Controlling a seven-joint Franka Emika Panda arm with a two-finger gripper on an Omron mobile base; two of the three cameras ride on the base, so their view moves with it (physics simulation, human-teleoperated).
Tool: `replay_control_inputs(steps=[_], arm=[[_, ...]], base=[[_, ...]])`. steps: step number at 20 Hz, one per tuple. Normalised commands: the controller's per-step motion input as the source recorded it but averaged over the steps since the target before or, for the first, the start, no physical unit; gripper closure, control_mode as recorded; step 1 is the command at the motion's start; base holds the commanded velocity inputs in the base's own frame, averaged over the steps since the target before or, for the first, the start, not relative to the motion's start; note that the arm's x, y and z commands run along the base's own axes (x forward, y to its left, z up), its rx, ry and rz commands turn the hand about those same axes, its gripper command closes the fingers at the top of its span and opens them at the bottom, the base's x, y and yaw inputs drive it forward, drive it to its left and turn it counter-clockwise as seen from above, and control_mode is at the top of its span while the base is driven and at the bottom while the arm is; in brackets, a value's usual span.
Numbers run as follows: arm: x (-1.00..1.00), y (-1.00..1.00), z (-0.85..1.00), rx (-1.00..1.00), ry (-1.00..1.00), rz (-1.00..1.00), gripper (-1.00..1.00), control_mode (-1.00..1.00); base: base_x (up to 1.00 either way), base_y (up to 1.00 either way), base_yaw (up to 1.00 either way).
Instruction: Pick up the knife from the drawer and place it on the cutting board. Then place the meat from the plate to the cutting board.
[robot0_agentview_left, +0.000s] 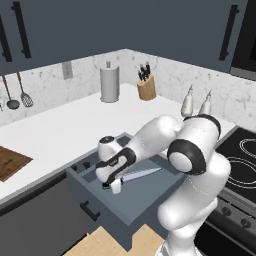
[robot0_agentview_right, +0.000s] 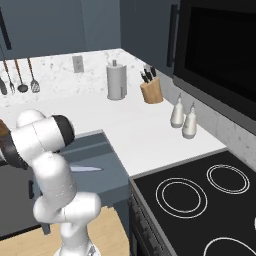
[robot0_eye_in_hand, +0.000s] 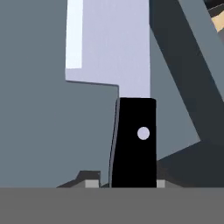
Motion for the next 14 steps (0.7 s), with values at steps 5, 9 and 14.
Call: replay_control_inputs(steps=[5, 9, 14], arm=[[-0.9, -0.19, 1.0, 0.0, -0.01, 0.03, 1.0, -1.0], [-0.74, -0.1, 1.0, 0.0, -0.05, 0.07, 1.0, -1.0], [-0.43, -0.24, 1.0, 0.0, -0.08, 0.13, 1.0, -1.0]], base=[[0.0, 0.0, 0.0], [0.0, 0.0, 0.0], [0.0, 0.0, 0.0]])
